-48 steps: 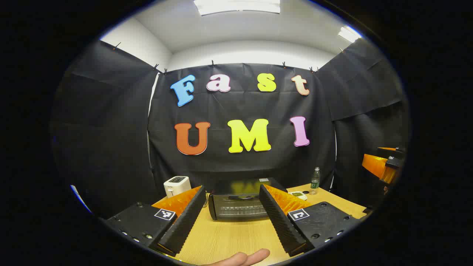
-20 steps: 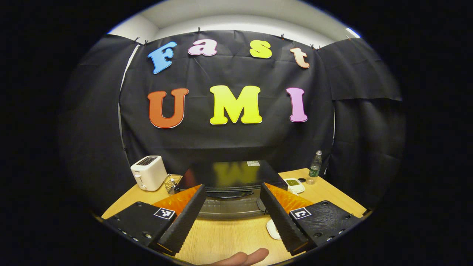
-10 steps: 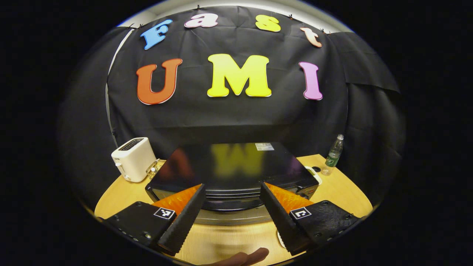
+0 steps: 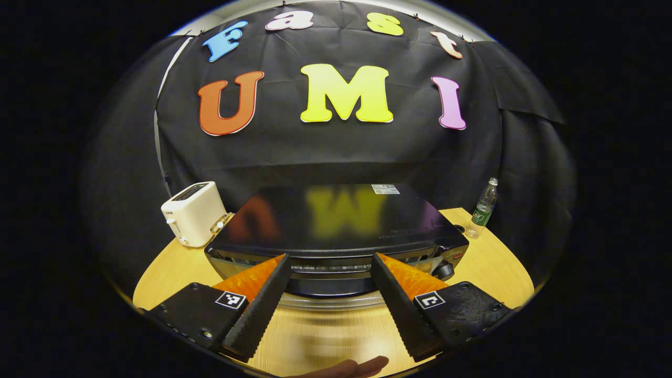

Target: Open the electric oven with the left hand, put the food in, and close the electric oven.

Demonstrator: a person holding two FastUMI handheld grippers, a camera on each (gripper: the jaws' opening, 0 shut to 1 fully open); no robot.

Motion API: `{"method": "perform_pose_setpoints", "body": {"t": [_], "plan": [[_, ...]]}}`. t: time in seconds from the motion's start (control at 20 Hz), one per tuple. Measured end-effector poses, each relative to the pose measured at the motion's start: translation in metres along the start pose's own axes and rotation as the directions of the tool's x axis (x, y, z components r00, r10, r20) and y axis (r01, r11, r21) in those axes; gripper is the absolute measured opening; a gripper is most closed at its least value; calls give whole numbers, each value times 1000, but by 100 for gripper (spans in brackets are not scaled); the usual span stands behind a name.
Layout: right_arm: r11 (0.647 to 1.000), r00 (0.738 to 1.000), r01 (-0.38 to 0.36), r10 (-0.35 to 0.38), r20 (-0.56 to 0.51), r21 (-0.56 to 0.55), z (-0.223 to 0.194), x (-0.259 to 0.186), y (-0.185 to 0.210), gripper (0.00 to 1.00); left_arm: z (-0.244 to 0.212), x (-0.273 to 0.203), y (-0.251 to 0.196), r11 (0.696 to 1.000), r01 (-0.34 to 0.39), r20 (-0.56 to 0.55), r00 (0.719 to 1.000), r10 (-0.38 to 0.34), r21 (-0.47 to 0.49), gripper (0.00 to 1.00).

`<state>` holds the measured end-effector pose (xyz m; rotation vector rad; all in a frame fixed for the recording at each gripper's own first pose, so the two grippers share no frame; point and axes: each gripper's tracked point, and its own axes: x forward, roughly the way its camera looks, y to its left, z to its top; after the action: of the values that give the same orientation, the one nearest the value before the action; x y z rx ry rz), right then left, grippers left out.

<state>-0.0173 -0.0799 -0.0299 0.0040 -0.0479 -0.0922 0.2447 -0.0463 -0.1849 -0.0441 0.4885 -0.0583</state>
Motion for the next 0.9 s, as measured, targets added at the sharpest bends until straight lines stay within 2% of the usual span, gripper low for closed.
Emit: {"method": "perform_pose_setpoints", "body": {"t": [0.15,0.9], "plan": [[1000,1000,-4,4,-11,8,-3,1,1,96,-9,-14,-2,1000,-9,1,1000,9,26,100],[999,998,-27,29,-47,42,-17,4,10,96,-78,-66,-5,1000,4,54,999,-5,22,99]]}}
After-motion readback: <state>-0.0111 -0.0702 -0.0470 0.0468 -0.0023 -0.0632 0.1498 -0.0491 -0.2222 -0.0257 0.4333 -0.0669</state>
